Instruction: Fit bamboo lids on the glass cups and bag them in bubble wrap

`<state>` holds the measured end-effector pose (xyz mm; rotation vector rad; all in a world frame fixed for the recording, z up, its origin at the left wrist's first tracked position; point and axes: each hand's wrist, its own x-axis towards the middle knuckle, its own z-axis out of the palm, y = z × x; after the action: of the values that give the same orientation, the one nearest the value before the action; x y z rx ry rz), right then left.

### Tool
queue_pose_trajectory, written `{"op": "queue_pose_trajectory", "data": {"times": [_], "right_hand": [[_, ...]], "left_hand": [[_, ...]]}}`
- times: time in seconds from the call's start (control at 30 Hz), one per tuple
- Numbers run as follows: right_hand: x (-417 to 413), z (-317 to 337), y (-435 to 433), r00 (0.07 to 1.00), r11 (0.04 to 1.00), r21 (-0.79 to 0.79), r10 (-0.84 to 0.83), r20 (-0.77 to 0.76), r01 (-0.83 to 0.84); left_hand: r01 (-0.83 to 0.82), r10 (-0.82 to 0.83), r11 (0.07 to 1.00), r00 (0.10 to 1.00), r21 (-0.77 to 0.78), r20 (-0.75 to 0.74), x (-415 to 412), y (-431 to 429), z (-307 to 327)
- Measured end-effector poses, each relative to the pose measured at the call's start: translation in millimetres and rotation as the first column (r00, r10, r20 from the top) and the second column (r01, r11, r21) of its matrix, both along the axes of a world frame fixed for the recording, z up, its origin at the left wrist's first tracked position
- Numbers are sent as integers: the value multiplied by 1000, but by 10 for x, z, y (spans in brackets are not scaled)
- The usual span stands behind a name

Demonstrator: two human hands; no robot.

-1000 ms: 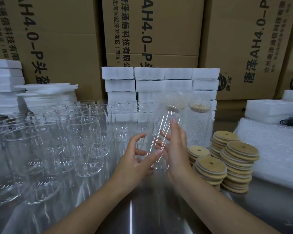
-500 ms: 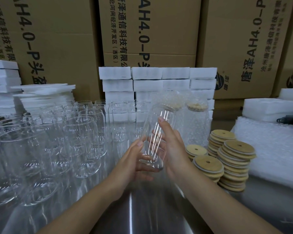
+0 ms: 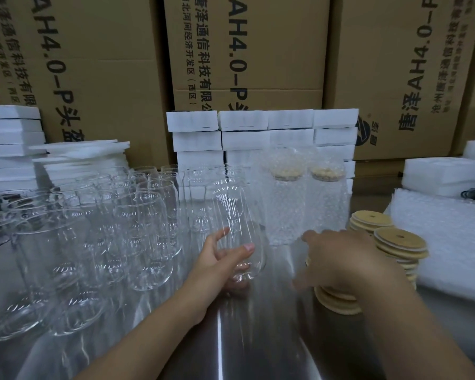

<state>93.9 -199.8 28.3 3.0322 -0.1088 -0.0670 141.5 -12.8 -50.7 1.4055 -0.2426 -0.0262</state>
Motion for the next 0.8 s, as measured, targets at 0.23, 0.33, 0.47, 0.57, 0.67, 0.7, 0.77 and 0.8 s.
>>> {"op": "queue_pose_trajectory", "data": {"times": [0.23,0.33,0.47,0.57,0.67,0.7,0.77,0.8], "right_hand": [[-15,40,-104,977,992,-52,101,-190,-113],[24,42,-126,965,991,-21,125,-229,-133],[63,0,-132,989,988,90,130,-68,-123],[82,33,-127,988,980,174,74,138,-98],[87,85,-51,915,890,427,-26,403,-162],[91,96,-18,878,840,500,-64,475,-210],[95,111,38,807,736,598,-122,577,-317],[95,118,61,770,681,629,-148,621,-376]], "left_hand": [[-25,25,998,1000,56,-6,-2,8,16],[-20,21,997,1000,70,-9,0,6,8],[-19,18,996,1000,84,10,-6,-11,6],[-31,28,993,999,110,37,-15,-22,8],[-70,53,978,995,199,89,-17,0,0],[-75,53,972,993,224,101,-11,9,-3],[-78,49,963,992,259,115,3,28,-13],[-81,49,959,991,273,122,10,33,-20]]}}
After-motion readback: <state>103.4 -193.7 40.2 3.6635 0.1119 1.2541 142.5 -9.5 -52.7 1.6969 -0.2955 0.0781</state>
